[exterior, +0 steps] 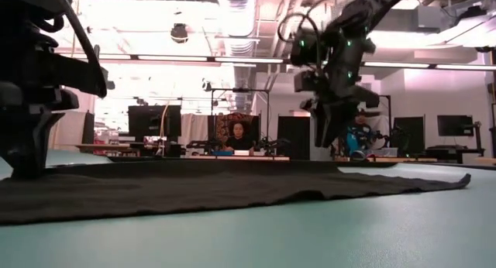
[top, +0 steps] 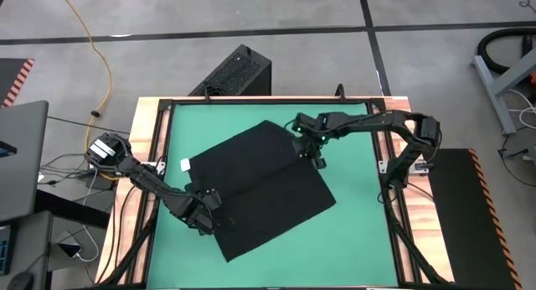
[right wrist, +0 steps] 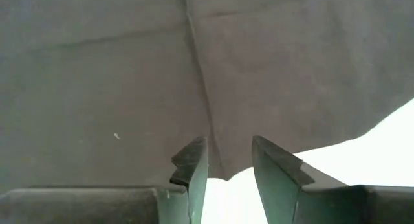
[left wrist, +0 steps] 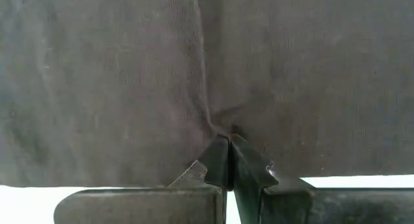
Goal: Roll towel
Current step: Fold the black towel
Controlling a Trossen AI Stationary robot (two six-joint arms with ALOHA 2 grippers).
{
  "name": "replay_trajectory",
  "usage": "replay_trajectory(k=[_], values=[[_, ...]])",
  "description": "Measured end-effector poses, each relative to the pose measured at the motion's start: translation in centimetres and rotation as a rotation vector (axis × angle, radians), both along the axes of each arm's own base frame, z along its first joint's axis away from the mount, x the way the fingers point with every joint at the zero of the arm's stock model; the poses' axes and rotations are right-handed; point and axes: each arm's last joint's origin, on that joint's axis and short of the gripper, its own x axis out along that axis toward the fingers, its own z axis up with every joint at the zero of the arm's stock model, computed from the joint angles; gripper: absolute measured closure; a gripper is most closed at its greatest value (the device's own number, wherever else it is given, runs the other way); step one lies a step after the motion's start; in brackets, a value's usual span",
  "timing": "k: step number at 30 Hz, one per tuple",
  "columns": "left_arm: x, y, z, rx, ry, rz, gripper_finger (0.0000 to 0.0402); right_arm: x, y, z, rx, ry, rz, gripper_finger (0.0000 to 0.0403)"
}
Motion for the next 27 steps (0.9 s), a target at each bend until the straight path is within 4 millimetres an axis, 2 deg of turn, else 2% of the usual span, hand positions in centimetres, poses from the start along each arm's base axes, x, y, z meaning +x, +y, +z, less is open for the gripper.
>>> replay_trajectory(k=[3,8,20,27], values=[[-0.2,0.1,0.0,0.018,0.013,-0.001,0.0401,-0.3,-0.4,-1.1,0.004,0.007,0.023,0.0259],[-0.1,0.2,0.0,0.029,0.013,-0.025,0.0401,-0.1,-0.1,-1.7,-0.034,-0.017,0.059,0.0259],[-0.1,0.2,0.0,0.04,0.004,-0.018,0.0401,-0.1,0.2,-2.2,-0.056,-0.024,0.08,0.0259],[-0.1,0.2,0.0,0.044,0.002,-0.023,0.0401,-1.1,0.5,-4.1,-0.088,-0.004,0.096,0.0259]])
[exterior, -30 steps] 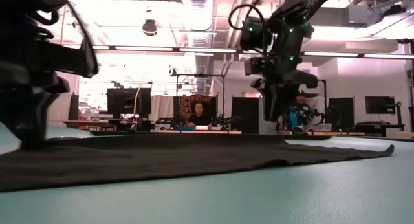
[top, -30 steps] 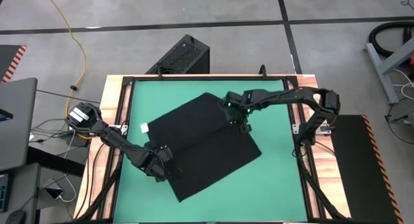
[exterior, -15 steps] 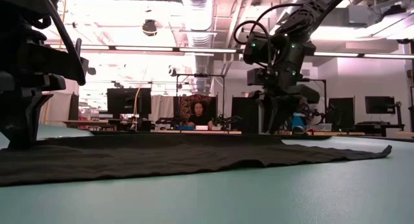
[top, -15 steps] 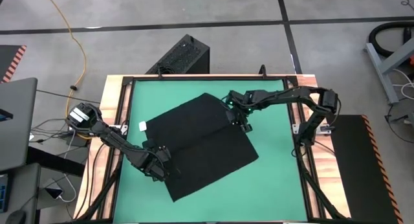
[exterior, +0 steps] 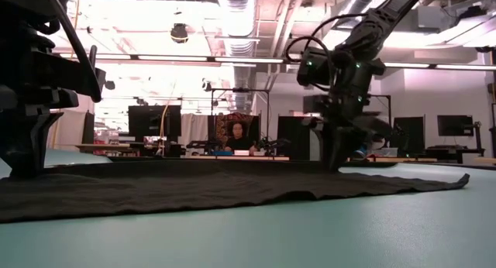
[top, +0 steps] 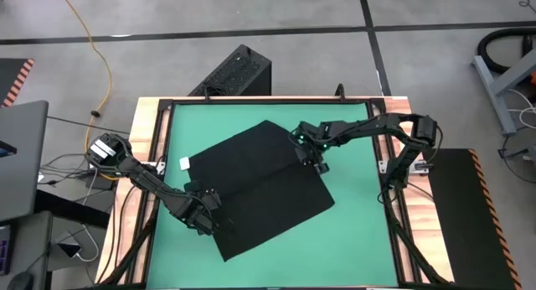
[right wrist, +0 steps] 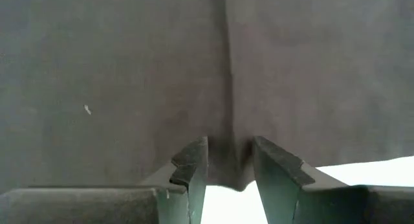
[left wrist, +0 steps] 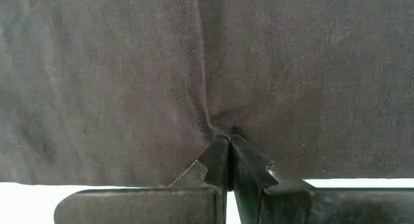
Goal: Roll towel
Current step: Fold the black towel
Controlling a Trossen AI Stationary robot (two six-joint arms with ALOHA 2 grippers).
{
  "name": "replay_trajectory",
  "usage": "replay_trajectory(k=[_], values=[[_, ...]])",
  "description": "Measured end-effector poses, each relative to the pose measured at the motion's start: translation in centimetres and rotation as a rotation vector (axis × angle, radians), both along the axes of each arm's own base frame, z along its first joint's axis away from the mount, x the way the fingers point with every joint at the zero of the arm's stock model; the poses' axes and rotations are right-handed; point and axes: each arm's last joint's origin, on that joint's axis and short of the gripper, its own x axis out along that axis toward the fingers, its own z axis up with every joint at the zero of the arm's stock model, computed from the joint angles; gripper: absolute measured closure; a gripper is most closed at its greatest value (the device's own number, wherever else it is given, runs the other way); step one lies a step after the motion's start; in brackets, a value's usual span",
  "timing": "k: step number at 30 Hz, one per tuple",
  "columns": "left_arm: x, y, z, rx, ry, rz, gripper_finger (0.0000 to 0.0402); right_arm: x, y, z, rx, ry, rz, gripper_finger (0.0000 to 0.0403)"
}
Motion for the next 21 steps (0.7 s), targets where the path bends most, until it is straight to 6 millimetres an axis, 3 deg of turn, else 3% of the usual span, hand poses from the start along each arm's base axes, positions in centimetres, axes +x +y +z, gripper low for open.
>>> replay_trajectory(k=[12,19,21], values=[[0.03,0.02,0.01,0.007,-0.004,-0.005,0.0401,0.02,-0.68,0.02,-0.072,-0.01,-0.054,0.0296],[0.06,0.05,0.03,0.017,-0.011,-0.008,0.0401,-0.05,-0.65,-0.01,-0.066,-0.002,-0.062,0.0385],[0.06,0.05,0.03,0.017,-0.012,-0.007,0.0401,-0.05,-0.68,-0.01,-0.068,-0.002,-0.085,0.0392]])
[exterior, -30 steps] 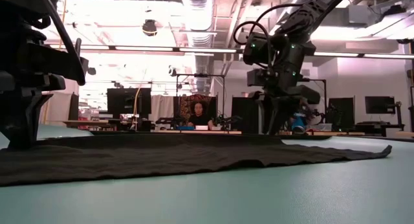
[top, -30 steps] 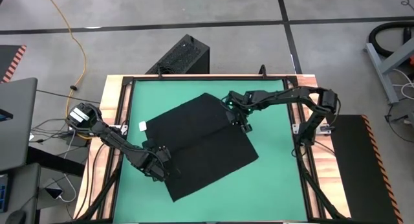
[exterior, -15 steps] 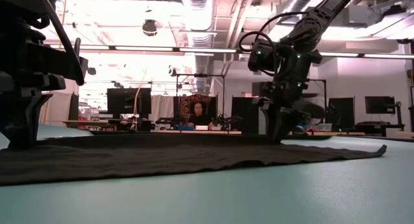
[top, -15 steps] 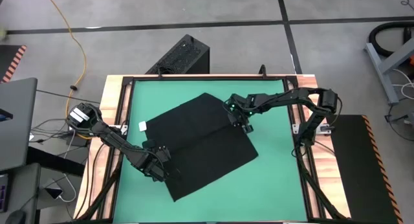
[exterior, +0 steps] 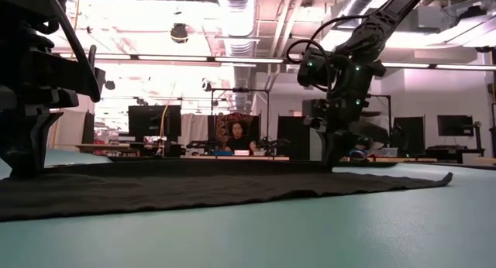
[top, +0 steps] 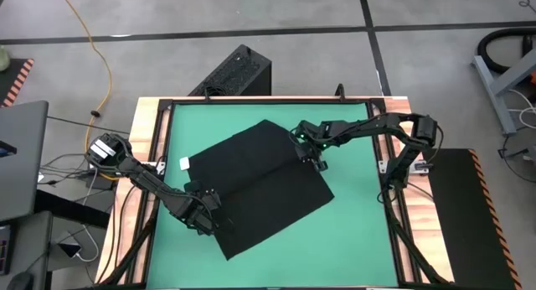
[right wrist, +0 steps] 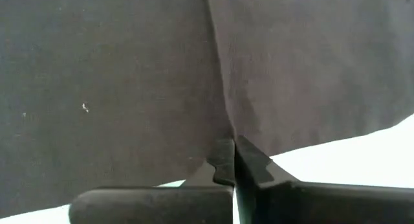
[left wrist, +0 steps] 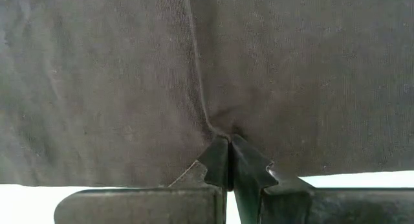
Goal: Roll towel
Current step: Fold the black towel
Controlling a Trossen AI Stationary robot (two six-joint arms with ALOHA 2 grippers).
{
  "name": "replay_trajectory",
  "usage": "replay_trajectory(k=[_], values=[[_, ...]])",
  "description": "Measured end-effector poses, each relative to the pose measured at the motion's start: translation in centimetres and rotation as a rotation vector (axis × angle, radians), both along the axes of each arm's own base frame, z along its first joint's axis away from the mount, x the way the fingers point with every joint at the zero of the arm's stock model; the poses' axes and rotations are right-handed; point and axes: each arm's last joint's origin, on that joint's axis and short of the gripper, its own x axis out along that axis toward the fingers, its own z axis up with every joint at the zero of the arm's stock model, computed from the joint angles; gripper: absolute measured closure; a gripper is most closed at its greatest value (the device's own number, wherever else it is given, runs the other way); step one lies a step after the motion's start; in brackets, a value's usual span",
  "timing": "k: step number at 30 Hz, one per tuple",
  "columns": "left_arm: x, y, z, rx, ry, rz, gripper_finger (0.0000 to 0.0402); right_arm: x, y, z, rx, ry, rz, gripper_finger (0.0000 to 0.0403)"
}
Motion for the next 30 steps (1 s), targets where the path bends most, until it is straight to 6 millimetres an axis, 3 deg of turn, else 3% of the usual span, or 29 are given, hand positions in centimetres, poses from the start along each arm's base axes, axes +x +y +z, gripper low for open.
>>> replay_trajectory(k=[9,18,30], values=[[0.5,0.0,0.5,0.057,-0.043,0.013,0.0401,0.2,0.6,1.1,-0.089,-0.014,-0.038,0.0399],[2.7,0.3,4.2,0.204,-0.082,-0.033,0.0401,-0.4,0.8,6.0,-0.135,-0.178,-0.099,0.0401],[3.0,2.8,8.1,0.464,0.067,-0.077,0.0401,-3.5,1.0,10.7,-0.36,-0.253,-0.29,0.0402]])
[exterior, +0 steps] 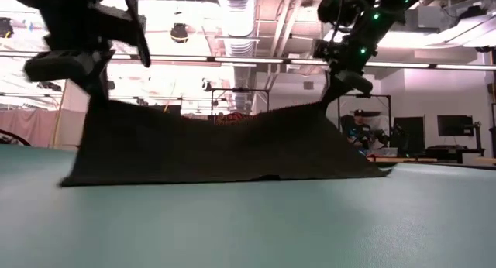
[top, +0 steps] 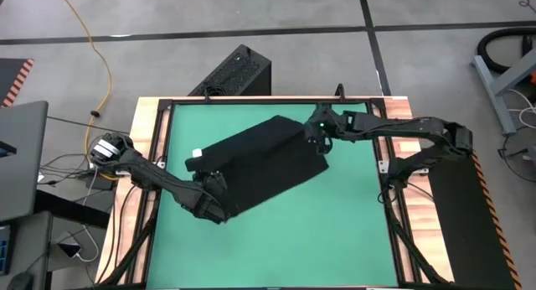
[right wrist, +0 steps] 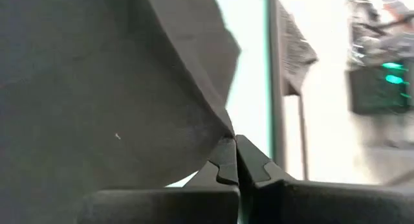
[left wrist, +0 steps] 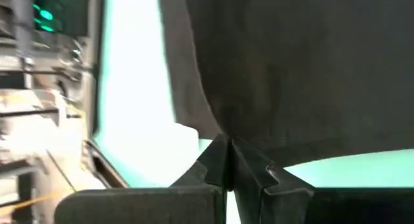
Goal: Roll towel
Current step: Fold the black towel
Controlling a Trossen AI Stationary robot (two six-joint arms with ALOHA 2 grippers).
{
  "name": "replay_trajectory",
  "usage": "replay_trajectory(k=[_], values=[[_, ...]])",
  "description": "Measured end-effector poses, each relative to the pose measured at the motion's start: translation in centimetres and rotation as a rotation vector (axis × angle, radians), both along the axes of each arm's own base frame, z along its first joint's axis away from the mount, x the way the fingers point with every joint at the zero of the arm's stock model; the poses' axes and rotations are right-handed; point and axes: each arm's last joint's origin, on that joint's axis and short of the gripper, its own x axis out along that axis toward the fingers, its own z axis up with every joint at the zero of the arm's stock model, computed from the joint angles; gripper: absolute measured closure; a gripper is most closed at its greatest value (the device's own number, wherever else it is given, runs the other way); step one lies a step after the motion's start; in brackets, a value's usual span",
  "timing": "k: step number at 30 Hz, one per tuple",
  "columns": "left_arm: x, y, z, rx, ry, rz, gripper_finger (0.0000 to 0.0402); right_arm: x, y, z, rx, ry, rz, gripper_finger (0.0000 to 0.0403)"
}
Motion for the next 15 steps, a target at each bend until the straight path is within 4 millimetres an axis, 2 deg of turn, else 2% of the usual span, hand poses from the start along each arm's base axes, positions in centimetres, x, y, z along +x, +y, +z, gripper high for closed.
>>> replay_trajectory(k=[8,15], values=[[0.1,3.6,2.4,0.316,0.041,0.003,0.0401,-1.3,-0.1,2.4,-0.11,-0.107,-0.09,0.0403],[-0.8,6.8,5.0,0.42,-0.031,0.05,0.0401,-2.2,-0.5,3.3,-0.217,-0.116,-0.229,0.0403]])
